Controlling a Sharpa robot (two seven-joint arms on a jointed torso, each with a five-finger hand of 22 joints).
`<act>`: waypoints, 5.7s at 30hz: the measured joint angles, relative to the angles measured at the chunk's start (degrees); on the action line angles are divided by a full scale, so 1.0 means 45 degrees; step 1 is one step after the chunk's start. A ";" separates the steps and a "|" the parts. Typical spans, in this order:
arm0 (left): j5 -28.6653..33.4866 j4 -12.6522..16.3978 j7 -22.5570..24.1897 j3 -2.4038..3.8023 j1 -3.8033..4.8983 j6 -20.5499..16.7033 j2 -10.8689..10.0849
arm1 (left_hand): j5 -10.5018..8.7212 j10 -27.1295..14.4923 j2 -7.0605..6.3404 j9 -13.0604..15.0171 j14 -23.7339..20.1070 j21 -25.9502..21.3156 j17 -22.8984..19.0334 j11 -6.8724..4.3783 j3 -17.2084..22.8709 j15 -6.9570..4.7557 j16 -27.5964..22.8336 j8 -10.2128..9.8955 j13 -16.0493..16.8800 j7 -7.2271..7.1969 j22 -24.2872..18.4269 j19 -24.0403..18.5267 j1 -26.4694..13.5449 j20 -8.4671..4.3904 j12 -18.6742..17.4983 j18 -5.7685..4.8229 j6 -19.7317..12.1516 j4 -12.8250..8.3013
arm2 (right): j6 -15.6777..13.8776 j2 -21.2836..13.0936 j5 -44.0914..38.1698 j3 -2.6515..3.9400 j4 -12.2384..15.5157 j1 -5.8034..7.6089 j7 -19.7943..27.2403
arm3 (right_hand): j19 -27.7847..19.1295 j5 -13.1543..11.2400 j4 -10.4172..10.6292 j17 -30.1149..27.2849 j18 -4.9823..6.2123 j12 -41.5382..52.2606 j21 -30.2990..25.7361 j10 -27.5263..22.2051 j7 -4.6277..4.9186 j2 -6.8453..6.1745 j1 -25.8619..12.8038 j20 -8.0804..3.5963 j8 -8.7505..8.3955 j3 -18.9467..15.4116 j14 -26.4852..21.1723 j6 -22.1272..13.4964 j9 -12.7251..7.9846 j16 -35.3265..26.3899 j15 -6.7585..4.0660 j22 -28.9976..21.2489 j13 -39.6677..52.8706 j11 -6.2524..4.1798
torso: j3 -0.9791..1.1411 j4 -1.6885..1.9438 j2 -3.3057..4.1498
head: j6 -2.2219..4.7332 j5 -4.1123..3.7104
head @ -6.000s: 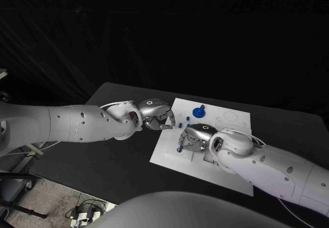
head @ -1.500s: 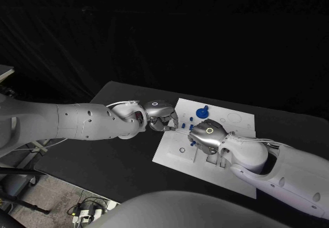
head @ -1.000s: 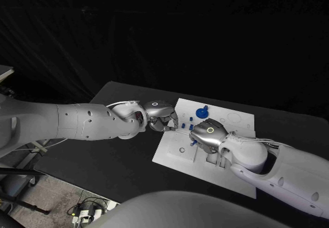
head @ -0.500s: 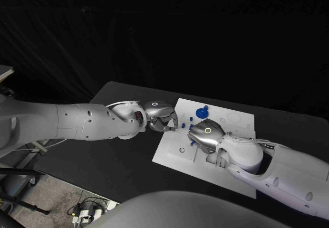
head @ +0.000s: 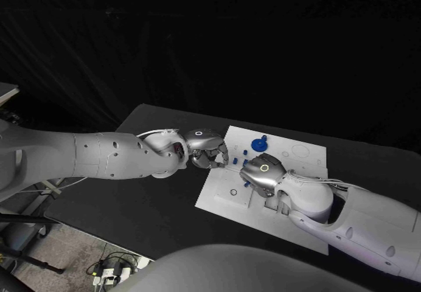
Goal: Assemble the parts on the task board
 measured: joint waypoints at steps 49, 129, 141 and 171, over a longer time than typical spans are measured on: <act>0.0367 -0.0024 -0.0036 0.0000 -0.0003 0.0183 0.0038 | 0.0000 0.0000 0.0051 -0.0012 0.0046 0.0000 0.0007 0.0000 0.0000 0.0046 0.0000 -0.0048 0.0004 0.0000 0.0000 0.0000 -0.0051 0.0000 0.0000 0.0000 0.0000 0.0000 | 0.0341 0.0151 0.0671 -0.0018 -0.0207 -0.0101 -0.0006 | -0.0183 -0.0701 -0.0129 0.0007 0.0003 0.0000 -0.0443 -0.0001 0.0124 -0.0107 -0.0260 0.0001 -0.1042 0.0278 0.0000 -0.1470 -0.0169 0.0000 0.0000 0.0004 0.0000 -0.0001 | 0.0000 -0.0011 -0.0007 | 0.0000 0.0109; 0.0528 0.0822 -0.0107 0.0000 -0.0062 0.0195 -0.0237 | 0.0000 0.0000 0.0049 -0.0036 0.0045 0.0000 -0.0002 0.0000 0.0034 0.0045 0.0000 -0.0047 0.0009 0.0000 0.0000 0.0000 -0.0050 0.0000 0.0000 -0.0001 0.0000 -0.0034 | -0.2129 -0.3558 0.6881 0.0036 -0.0521 0.0671 0.0610 | 0.1072 -0.0461 0.2465 -0.0001 0.0299 -1.6336 -0.1083 -0.7780 0.0275 -0.1028 -0.0677 0.0347 -0.1173 0.0311 -0.0001 -0.3501 -0.1921 -0.1795 0.0503 0.0005 -0.9730 0.1087 | -0.0009 -0.0065 -0.0028 | 0.0000 -0.1527; 0.0588 0.0796 -0.0123 0.0000 -0.0062 0.0226 -0.0301 | 0.0000 0.0000 0.0050 -0.0036 0.0045 0.0000 -0.0002 0.0000 0.0072 0.0045 0.0000 -0.0047 0.0007 0.0000 0.0000 0.0000 -0.0050 0.0000 0.0000 -0.0001 0.0000 0.0004 | -0.2148 -0.2812 0.7465 0.0041 -0.1223 0.0401 0.0687 | 0.1531 -0.0147 0.2286 0.0009 0.0091 -1.6136 0.0194 -0.6619 0.0333 -0.1028 -0.0677 0.0387 -0.0857 0.0742 -0.0001 -0.2696 -0.1723 -0.1085 0.0502 0.0003 -1.0273 0.0930 | -0.0006 -0.0051 -0.0024 | 0.0000 -0.1647; 0.0635 0.0670 -0.0179 0.0000 -0.0062 0.0384 -0.0369 | 0.0000 0.0000 0.0050 -0.0035 0.0045 0.0000 0.0006 0.0000 0.0069 0.0045 0.0000 -0.0047 0.0004 0.0000 0.0000 0.0000 -0.0050 0.0000 0.0000 -0.0001 0.0000 0.0002 | -0.2069 -0.2257 0.7902 0.0069 -0.1716 0.0257 0.0807 | 0.1278 0.1094 0.1144 0.0005 0.0092 -1.4952 0.0226 -0.5679 0.0281 -0.0911 -0.0283 0.0040 0.0857 0.1323 0.0000 -0.1139 0.0311 -0.1211 0.0220 0.0007 -0.9846 0.0402 | -0.0005 -0.0055 -0.0031 | 0.0000 -0.1514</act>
